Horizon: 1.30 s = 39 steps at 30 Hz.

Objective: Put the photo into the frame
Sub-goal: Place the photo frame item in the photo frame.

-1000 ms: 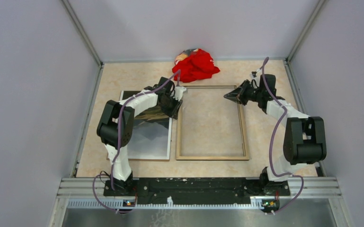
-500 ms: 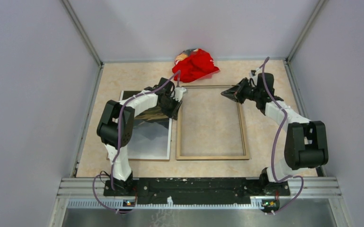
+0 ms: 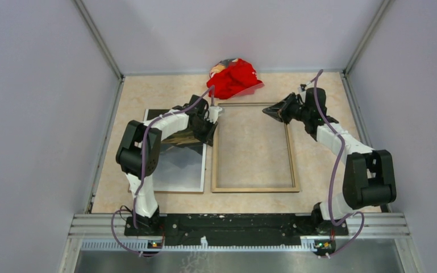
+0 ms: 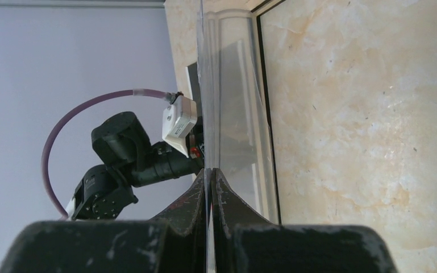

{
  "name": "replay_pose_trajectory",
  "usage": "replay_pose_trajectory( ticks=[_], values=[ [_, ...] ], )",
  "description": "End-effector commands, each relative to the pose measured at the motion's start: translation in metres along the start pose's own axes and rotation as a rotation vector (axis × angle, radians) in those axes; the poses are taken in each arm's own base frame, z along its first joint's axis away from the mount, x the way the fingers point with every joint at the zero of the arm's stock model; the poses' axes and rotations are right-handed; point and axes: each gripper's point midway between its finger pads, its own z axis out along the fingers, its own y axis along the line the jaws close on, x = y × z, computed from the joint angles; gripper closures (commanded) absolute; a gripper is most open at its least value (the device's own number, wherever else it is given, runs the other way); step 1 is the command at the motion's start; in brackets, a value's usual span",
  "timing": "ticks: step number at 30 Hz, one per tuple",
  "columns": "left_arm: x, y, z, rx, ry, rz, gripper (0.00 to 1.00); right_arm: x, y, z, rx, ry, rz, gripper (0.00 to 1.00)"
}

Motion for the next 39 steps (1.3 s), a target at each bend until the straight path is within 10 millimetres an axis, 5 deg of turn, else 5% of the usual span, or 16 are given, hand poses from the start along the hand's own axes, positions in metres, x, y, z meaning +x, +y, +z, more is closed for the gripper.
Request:
replay_pose_trajectory(
  ticks=[1,27,39],
  values=[
    [-0.007,-0.015,0.005,0.083,-0.036,-0.019,0.82,0.005,0.029,-0.007,-0.058,-0.005,-0.001,1.0],
    [-0.008,-0.015,-0.002,0.066,-0.064,-0.009,0.88,0.003,0.067,-0.004,0.002,-0.069,0.053,1.0],
    [-0.006,-0.017,-0.002,0.07,-0.067,-0.019,0.9,0.013,0.053,-0.015,0.051,-0.114,0.063,1.0]
  ],
)
